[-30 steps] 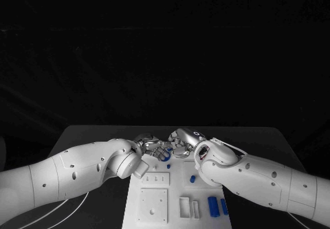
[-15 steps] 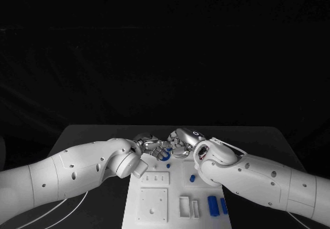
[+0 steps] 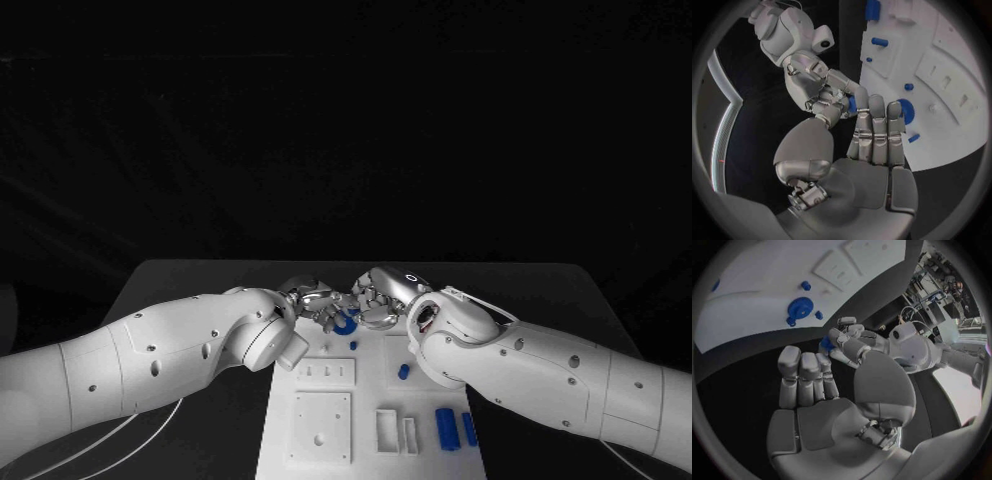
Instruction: Assemble the parts on the task board
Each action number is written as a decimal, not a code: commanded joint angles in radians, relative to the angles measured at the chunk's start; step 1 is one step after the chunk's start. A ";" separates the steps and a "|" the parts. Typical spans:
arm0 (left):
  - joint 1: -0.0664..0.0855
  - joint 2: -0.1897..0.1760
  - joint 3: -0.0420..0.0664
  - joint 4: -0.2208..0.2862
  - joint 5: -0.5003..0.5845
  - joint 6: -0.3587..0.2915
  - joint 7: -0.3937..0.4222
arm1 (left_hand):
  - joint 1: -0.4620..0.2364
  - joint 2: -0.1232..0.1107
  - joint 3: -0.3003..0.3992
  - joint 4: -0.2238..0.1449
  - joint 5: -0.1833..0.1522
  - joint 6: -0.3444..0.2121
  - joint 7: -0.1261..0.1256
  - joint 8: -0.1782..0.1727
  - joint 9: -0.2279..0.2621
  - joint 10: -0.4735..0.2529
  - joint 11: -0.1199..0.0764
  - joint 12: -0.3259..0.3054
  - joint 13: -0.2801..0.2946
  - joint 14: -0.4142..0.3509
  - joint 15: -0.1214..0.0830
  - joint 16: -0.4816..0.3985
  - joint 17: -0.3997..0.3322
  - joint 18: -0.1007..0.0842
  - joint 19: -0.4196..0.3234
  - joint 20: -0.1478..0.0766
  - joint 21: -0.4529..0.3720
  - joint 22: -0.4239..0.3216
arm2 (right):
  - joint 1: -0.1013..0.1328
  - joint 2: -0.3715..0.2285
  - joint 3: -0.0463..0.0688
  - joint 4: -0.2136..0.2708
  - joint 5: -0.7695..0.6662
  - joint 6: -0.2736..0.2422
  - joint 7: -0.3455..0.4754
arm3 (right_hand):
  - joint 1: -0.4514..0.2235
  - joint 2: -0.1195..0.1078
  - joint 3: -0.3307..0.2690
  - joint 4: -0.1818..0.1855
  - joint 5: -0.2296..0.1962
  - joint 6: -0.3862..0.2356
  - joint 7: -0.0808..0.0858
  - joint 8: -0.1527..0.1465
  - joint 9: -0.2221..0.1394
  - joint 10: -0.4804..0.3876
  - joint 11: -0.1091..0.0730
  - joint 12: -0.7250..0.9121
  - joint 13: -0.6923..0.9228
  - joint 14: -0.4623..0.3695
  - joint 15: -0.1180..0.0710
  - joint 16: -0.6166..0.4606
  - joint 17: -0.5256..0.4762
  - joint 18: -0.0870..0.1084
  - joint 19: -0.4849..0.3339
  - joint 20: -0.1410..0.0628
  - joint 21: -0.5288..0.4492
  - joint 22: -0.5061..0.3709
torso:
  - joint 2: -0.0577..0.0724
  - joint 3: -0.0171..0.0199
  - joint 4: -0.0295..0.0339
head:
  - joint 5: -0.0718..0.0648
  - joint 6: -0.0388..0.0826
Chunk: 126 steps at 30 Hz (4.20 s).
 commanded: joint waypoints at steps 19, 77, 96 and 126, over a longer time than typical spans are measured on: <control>0.002 -0.028 -0.004 -0.004 -0.154 0.073 -0.081 | -0.013 -0.021 0.018 -0.019 0.093 0.111 -0.091 -0.030 0.156 0.006 -0.021 0.112 0.083 0.006 -0.024 0.082 -0.003 -0.006 -0.008 -0.091 0.093 0.018 | -0.008 -0.115 -0.003 -0.013 0.168 -0.091 0.171 | -0.057 -0.099 -0.203 0.044 0.115 -0.163 0.089 -0.096 -0.040 -0.069 0.063 -0.072 -0.062 -0.040 0.057 -0.025 0.004 0.083 -0.043 0.001 -0.042 0.006 | -0.002 0.0034 -0.0009 | 0.010 -0.007; -0.104 -0.021 -0.091 -0.004 -0.531 0.043 -0.173 | -0.028 -0.035 0.022 -0.008 0.101 0.184 -0.130 -0.073 0.265 -0.022 -0.067 0.484 0.261 0.063 -0.116 0.315 0.035 0.009 0.076 -0.149 0.213 0.019 | -0.009 -0.206 0.006 -0.053 0.332 -0.146 0.262 | -0.044 -0.059 -0.242 0.060 0.160 -0.164 0.088 -0.091 -0.040 -0.068 0.061 -0.072 -0.097 -0.040 0.055 -0.035 -0.003 0.083 -0.043 0.002 -0.060 0.005 | -0.017 0.0211 -0.0086 | 0.039 -0.086; -0.112 -0.013 -0.091 -0.022 -0.552 0.049 -0.164 | -0.034 -0.030 0.023 -0.002 0.073 0.188 -0.131 -0.077 0.273 -0.029 -0.068 0.501 0.260 0.059 -0.118 0.326 0.030 0.010 0.074 -0.151 0.217 0.018 | -0.009 -0.208 0.006 -0.056 0.332 -0.144 0.255 | -0.044 -0.054 -0.242 0.063 0.157 -0.162 0.087 -0.089 -0.040 -0.067 0.061 -0.070 -0.100 -0.040 0.055 -0.035 -0.003 0.083 -0.042 0.002 -0.061 0.006 | -0.017 0.0197 -0.0076 | 0.042 -0.089; -0.131 -0.044 -0.090 0.013 -0.510 -0.125 -0.092 | -0.029 -0.032 0.030 -0.023 0.190 0.202 -0.136 -0.084 0.292 -0.037 -0.074 0.535 0.247 0.062 -0.122 0.352 0.013 0.012 0.080 -0.154 0.233 0.017 | -0.009 -0.210 0.006 -0.059 0.333 -0.143 0.255 | -0.052 -0.052 -0.248 0.069 0.163 -0.160 0.087 -0.088 -0.040 -0.066 0.060 -0.068 -0.104 -0.038 0.054 -0.035 -0.003 0.083 -0.041 0.002 -0.063 0.007 | -0.017 0.0202 -0.0061 | 0.027 -0.090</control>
